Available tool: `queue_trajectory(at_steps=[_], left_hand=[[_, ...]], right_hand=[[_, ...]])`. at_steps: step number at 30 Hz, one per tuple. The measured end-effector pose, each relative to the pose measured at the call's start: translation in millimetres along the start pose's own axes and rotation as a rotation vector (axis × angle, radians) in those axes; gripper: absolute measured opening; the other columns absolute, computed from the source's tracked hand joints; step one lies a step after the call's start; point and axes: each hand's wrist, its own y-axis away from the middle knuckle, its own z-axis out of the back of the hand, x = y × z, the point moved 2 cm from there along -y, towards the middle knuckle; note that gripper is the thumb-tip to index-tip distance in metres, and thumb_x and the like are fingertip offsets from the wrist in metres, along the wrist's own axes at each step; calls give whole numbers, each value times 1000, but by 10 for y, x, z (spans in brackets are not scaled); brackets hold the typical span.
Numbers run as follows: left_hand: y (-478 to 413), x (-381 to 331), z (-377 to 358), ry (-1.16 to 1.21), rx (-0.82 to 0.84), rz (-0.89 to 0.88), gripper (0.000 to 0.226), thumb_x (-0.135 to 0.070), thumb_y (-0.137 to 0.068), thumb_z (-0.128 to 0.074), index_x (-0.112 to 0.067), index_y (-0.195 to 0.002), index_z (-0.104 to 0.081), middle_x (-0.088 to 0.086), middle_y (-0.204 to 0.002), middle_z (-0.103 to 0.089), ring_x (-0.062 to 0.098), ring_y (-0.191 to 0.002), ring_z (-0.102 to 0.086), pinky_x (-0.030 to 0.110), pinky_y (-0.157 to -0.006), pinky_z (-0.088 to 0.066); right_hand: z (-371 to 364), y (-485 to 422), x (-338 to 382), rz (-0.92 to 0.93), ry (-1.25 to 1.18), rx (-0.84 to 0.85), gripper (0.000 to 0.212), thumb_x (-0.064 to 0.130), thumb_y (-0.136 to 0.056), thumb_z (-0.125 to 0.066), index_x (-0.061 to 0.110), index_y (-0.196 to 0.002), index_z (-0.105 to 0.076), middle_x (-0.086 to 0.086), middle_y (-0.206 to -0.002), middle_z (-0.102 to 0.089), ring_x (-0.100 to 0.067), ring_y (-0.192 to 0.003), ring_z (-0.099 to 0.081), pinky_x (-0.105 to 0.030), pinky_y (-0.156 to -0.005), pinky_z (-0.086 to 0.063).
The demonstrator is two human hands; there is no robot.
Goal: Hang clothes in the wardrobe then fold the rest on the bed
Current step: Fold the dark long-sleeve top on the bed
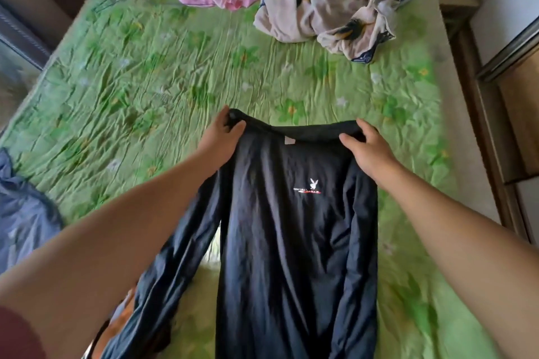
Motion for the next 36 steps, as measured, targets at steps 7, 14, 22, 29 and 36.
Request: queue_trajectory(at_steps=[7, 14, 22, 29, 36], left_hand=[[162, 1311, -1113, -501, 287, -79, 72, -43, -103, -47, -31, -161, -7, 5, -169, -6, 24, -155, -3, 35, -120, -17], [458, 2307, -1673, -966, 261, -177, 71, -68, -96, -17, -46, -154, 18, 9, -167, 19, 29, -153, 19, 57, -123, 1], [390, 2720, -1901, -924, 113, -288, 72, -71, -95, -18, -45, -157, 8, 11, -167, 15, 30, -154, 15, 58, -121, 9], [1130, 2723, -1831, -922, 169, -248, 70, -64, -100, -18, -37, -160, 6, 14, -167, 16, 30, -153, 18, 58, -122, 3], [2779, 3252, -1794, -936, 282, -195, 70, -63, -99, -21, -36, -160, 1, 13, -168, 9, 28, -155, 12, 56, -123, -5]], right_hand=[[-1131, -1, -1128, 137, 620, 189, 70, 47, -99, -55, 19, -158, -31, -15, -166, -22, -33, -153, -17, -50, -121, -24], [-1588, 124, -2168, 172, 1013, 175, 84, 81, -90, -18, 43, -158, 14, -6, -170, 14, -33, -155, 13, -75, -113, -7], [-1788, 4, -2578, 280, 1078, 18, 85, 83, -90, -8, 38, -160, 10, -9, -170, 10, -34, -155, 13, -80, -111, 2], [-1858, 696, -2413, 344, 1034, -31, 74, 53, -99, -44, 13, -160, -27, -20, -167, -16, -39, -155, -11, -70, -118, -9], [-2028, 2292, -2972, 439, 1040, 148, 74, 57, -98, -42, 15, -158, -31, -16, -168, -18, -40, -154, -18, -69, -118, -16]])
